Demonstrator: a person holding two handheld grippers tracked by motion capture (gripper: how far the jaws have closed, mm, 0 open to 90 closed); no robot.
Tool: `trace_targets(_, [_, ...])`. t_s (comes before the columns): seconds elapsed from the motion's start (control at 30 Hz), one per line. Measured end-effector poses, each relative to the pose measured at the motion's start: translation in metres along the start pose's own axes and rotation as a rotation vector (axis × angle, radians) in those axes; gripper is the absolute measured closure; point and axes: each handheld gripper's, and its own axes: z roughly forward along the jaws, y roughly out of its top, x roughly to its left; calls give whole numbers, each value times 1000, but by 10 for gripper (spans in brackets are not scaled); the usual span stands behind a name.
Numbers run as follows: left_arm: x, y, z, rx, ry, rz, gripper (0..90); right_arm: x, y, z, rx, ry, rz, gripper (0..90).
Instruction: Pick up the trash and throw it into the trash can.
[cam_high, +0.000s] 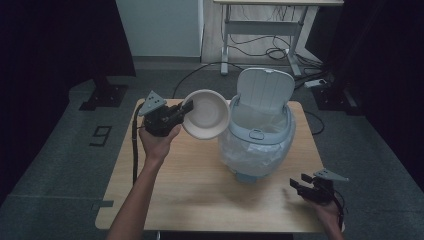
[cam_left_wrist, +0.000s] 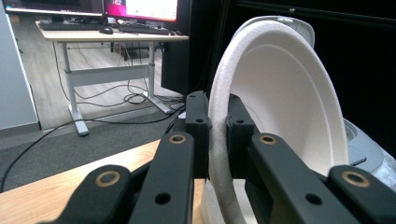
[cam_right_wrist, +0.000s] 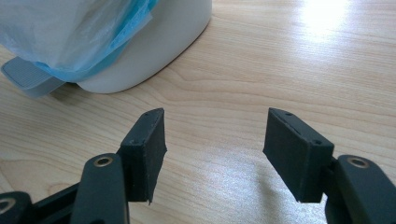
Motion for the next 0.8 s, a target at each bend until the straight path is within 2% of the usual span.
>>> trace_targets(0.27, [-4, 5, 4, -6, -13, -2, 830, 0, 0, 1, 7, 1, 0, 383])
trace_targets(0.8, [-18, 20, 27, -1, -42, 13, 830, -1, -1, 1, 11, 3, -2, 383])
